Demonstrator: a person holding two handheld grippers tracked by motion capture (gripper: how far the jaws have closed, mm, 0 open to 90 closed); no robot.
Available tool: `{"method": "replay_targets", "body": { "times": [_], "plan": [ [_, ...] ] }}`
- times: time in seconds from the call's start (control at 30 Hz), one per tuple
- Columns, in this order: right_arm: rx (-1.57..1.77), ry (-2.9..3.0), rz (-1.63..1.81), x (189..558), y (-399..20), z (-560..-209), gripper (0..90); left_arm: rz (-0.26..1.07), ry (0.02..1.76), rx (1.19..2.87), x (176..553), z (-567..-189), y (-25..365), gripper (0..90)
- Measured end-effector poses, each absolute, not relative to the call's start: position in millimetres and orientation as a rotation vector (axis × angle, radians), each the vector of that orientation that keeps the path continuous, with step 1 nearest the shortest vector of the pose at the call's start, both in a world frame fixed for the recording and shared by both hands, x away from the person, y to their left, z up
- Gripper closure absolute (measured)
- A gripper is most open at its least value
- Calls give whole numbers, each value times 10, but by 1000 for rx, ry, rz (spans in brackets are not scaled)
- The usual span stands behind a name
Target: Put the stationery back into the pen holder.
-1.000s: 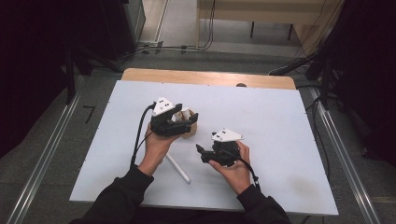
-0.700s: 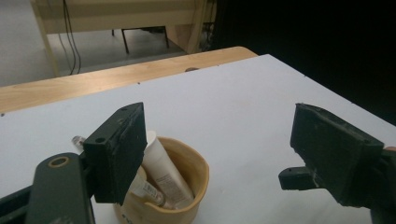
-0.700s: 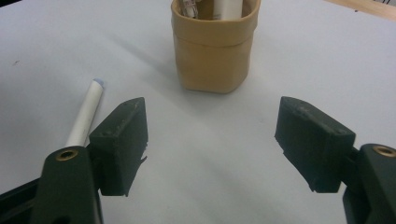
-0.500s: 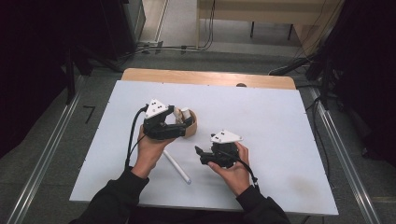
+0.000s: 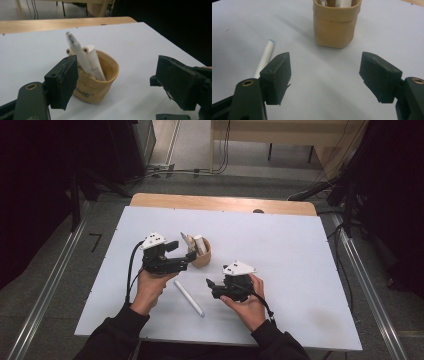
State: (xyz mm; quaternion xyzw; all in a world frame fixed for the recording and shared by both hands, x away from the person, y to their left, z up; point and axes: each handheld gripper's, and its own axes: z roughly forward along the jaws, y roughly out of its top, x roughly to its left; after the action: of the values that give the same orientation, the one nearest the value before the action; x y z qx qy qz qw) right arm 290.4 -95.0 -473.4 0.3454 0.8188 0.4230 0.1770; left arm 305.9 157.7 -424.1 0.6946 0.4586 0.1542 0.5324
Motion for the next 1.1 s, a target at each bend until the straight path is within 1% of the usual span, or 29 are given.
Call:
{"method": "replay_targets", "body": {
  "times": [0.43,0.63,1.1],
  "plan": [
    [930,2358,1194,2864,-788,-4799,242,394,1189,1653,3082,-4503,1800,191],
    [911,2379,1193,2847,-711,-4829,242,410,1220,1624,3114,-4514,1868,191],
    [849,2430,1175,2815,-504,-4904,250,436,1261,1615,3182,-4596,1966,191]
  ]
}}
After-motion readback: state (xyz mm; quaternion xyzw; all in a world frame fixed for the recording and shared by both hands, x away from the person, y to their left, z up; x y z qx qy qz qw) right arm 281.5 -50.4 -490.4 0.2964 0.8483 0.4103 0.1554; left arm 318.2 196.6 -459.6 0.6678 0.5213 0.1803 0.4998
